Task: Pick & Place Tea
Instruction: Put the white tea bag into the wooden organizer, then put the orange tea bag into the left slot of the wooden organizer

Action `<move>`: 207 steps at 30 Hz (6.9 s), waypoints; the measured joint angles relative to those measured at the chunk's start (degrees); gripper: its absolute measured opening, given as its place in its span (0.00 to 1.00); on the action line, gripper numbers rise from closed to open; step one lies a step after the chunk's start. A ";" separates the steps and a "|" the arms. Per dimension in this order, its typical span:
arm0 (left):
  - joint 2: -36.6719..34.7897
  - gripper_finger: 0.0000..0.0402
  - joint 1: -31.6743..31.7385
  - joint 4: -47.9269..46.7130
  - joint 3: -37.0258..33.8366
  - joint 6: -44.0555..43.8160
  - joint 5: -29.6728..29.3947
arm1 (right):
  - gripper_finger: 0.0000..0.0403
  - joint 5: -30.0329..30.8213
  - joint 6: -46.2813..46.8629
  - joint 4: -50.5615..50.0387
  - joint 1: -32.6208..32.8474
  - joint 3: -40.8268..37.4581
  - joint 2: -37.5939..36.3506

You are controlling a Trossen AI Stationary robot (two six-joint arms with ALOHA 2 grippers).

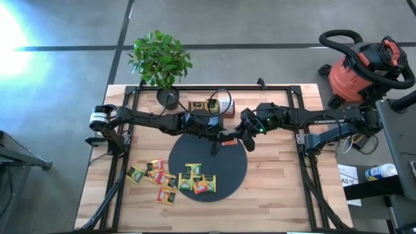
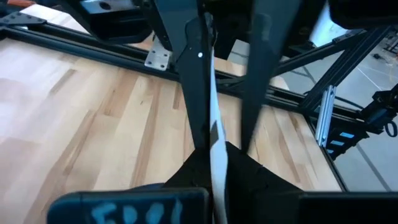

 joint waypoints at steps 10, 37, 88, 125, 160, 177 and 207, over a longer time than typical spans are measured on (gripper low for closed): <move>0.00 0.05 -0.01 0.09 0.00 -0.24 -3.99 | 0.02 0.65 -1.96 -0.25 0.09 0.00 0.11; -10.55 0.44 -7.36 -17.70 -8.98 -7.32 -18.28 | 0.02 4.64 -12.33 6.84 -18.42 0.33 15.74; -43.36 0.44 -8.36 -6.96 -33.92 -25.92 -24.13 | 0.03 -4.05 -27.12 14.32 -30.58 0.11 30.32; -43.17 0.44 -8.36 -7.44 -33.88 -28.17 -24.90 | 0.02 -4.82 -21.53 36.66 -30.53 -7.45 31.84; -43.15 0.44 -8.45 -12.22 -33.88 -28.79 -23.33 | 0.43 -6.97 -25.44 22.78 -30.12 -7.50 19.27; -38.94 0.43 -16.99 -60.19 -33.97 -70.69 -10.50 | 0.43 -7.08 -19.18 5.19 -14.20 -7.26 8.81; -38.62 0.43 -25.61 -45.70 -49.46 -92.32 -9.12 | 0.43 -12.71 -11.55 13.02 -3.96 11.67 32.96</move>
